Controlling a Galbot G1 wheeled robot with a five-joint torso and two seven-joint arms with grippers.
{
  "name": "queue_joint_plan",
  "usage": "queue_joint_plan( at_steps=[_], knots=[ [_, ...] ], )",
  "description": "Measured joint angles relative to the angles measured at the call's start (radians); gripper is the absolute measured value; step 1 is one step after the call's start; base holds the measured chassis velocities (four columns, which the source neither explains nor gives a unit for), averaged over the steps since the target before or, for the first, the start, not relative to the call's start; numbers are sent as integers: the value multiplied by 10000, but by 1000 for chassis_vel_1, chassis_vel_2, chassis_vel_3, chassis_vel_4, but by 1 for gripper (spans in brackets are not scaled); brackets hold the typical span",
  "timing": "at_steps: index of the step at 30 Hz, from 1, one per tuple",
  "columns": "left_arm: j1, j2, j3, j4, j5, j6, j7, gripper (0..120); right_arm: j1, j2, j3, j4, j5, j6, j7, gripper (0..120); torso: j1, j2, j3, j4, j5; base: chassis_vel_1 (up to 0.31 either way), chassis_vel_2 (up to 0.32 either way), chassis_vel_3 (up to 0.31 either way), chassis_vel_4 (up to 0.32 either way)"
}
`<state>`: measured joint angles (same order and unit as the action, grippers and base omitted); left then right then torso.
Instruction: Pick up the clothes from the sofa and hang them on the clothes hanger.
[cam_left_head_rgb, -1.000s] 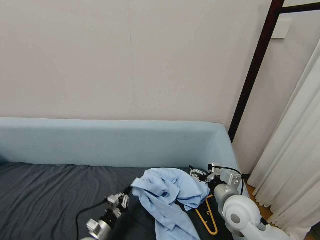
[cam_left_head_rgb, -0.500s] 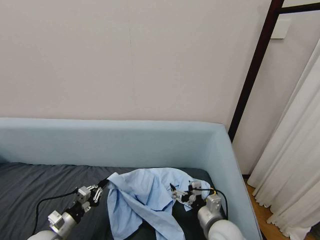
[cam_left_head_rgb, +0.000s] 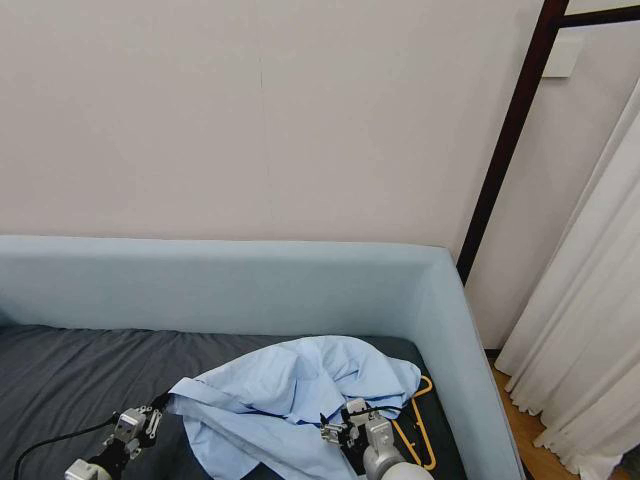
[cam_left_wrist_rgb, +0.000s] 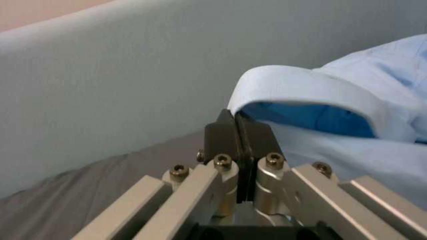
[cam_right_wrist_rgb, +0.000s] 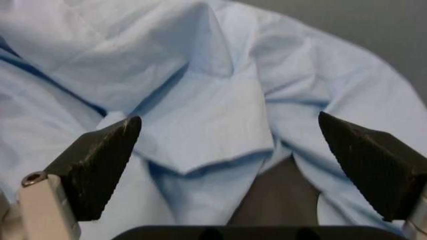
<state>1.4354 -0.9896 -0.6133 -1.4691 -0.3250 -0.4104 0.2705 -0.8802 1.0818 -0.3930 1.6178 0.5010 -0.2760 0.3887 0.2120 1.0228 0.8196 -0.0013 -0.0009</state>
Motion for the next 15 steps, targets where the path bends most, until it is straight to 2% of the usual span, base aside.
queue_joint_plan(
  at_steps=[5,7,8,12,15],
  knots=[
    [182,-263,-79,-227,99,-31,-1,0,901,-1,-754,-616,-488,224,-278,100,1,-1,1,1,3,0,0,0,0],
    [254,-408,-122,-279,171,-70,-27,0,1433,-62,-1217,-509,-107,-571,-200,100,0,0,0,3,1,0,0,0,0],
    [254,-408,-122,-279,171,-70,-27,0,1433,-62,-1217,-509,-107,-571,-200,100,0,0,0,3,1,0,0,0,0],
    [252,-722,-182,-276,328,-168,-73,0,2196,-165,-1970,47,1261,-2499,-181,100,0,0,0,0,1,0,0,0,0],
    [215,-900,-199,-244,411,-192,-75,0,2528,-48,-2227,-18,1527,-2833,-465,100,1,0,0,0,2,0,0,0,0]
  ],
)
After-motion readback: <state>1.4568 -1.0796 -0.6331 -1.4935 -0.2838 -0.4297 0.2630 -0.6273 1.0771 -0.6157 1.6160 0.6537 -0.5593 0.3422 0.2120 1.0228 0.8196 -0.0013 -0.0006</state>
